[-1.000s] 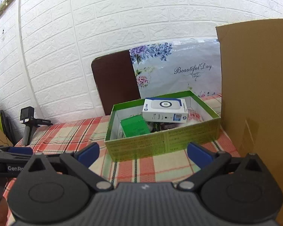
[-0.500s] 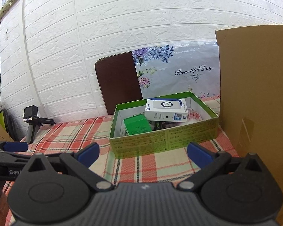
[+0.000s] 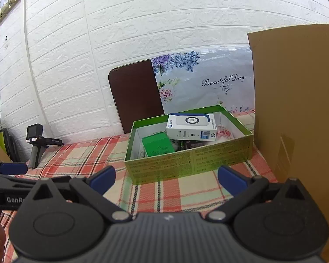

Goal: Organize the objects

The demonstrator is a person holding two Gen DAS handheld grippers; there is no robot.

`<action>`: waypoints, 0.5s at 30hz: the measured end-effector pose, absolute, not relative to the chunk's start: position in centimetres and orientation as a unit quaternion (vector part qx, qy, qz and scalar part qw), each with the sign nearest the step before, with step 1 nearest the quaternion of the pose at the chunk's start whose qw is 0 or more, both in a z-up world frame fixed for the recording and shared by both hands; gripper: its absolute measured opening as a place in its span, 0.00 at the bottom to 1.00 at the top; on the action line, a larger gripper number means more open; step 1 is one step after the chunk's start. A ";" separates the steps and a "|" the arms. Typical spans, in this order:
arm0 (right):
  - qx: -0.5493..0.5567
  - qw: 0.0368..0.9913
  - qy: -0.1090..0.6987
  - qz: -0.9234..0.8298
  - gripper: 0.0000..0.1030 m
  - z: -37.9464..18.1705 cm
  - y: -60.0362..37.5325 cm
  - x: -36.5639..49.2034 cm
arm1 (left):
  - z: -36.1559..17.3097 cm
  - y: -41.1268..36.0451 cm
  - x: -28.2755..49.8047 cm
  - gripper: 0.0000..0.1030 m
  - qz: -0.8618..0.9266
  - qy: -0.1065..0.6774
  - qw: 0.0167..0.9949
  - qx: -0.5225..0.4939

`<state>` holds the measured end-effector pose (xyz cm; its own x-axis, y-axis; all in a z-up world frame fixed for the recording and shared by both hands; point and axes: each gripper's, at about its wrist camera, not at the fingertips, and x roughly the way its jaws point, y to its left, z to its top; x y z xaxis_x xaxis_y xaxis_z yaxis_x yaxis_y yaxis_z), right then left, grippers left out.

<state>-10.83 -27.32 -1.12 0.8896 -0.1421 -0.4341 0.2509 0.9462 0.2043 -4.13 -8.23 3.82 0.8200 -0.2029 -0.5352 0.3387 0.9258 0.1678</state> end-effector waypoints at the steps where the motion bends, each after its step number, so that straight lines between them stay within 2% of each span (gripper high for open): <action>1: 0.129 0.963 0.213 -0.102 1.00 -1.2 -27.4 -10.8 | 3.8 -8.3 -4.1 1.00 -0.145 0.267 0.944 0.127; 15: 0.140 0.959 0.223 -0.102 1.00 -2.0 -28.2 -10.1 | 4.1 -8.1 -3.5 1.00 -0.134 0.266 0.949 0.108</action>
